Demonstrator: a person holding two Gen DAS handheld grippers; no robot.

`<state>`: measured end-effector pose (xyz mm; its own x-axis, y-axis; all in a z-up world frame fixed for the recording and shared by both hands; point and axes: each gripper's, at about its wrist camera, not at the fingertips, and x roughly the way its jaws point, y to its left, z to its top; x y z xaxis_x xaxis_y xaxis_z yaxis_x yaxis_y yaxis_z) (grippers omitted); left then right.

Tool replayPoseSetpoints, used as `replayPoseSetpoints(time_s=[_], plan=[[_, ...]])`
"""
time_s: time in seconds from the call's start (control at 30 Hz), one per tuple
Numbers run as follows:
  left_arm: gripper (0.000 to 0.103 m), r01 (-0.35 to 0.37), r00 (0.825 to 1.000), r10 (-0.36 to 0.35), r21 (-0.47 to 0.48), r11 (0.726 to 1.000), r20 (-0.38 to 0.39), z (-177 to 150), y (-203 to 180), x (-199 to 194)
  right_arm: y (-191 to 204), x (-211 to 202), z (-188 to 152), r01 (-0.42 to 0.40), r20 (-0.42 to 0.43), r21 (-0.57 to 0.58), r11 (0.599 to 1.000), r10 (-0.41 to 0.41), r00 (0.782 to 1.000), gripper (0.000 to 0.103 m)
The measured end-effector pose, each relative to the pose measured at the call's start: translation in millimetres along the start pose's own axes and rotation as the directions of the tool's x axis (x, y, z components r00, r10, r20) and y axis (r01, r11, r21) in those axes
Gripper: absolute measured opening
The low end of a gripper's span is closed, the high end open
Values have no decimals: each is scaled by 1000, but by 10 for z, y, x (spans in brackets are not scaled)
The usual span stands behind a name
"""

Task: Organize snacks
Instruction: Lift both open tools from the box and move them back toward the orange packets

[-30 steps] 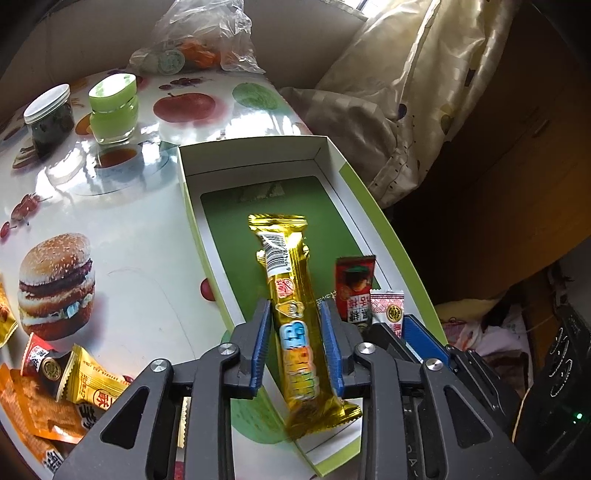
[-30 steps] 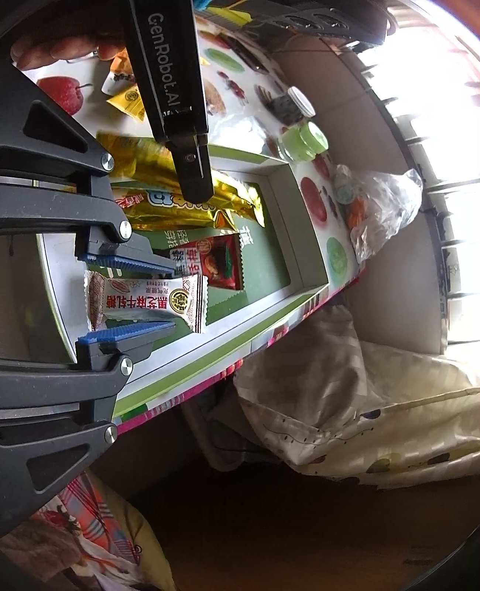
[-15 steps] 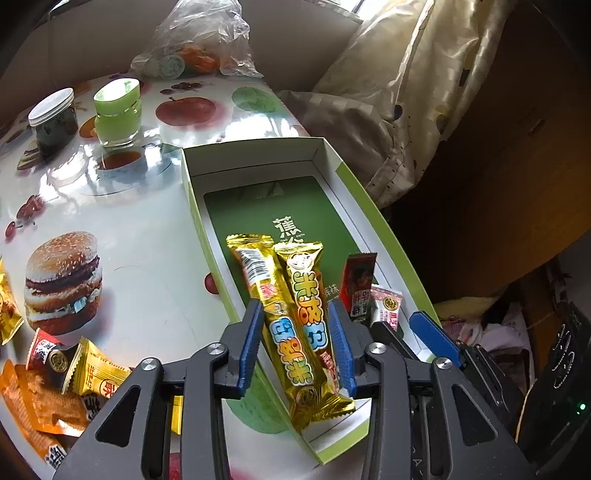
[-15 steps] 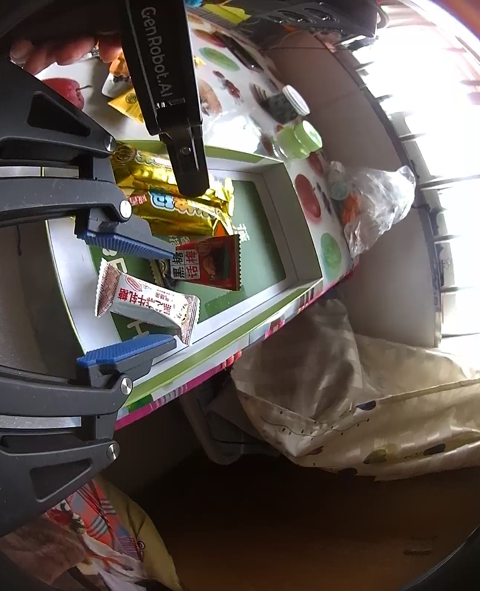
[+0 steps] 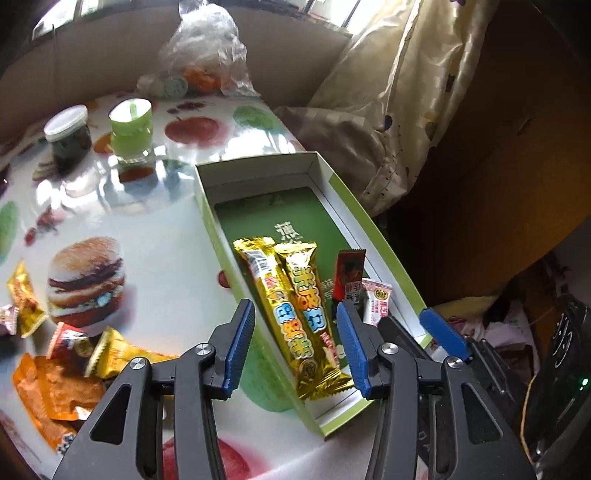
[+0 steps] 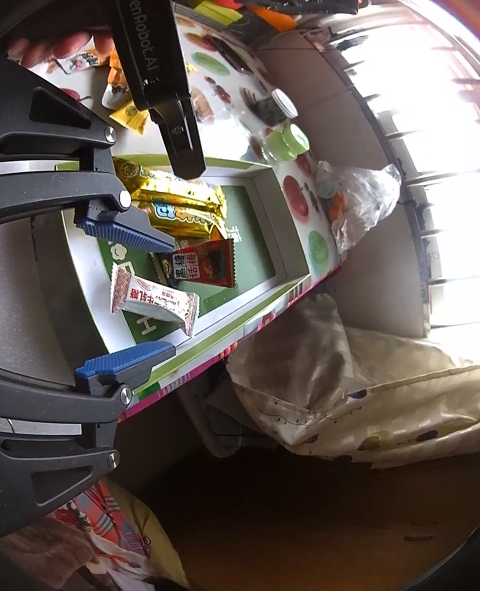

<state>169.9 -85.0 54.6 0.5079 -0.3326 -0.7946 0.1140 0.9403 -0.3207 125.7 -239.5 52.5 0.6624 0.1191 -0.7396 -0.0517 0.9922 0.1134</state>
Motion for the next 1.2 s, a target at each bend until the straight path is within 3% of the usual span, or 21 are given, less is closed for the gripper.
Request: replayPoseSetpoints(time_s=[0.43,0.73,1.2], plan=[[48,-30,999,29,1,1000,43,-196,146,-325,216,-205,-47,-29,26,-29,999,30,999,51],[48,-95,989,93,15,995,119,-337,291,-629,416,-300,-97,-64,37,-55,996,66,997,51],[48,-136,983,139,-35,990,123,-547,662,-786,734,-263,-199,-119,11,-98,988,121,993,51]])
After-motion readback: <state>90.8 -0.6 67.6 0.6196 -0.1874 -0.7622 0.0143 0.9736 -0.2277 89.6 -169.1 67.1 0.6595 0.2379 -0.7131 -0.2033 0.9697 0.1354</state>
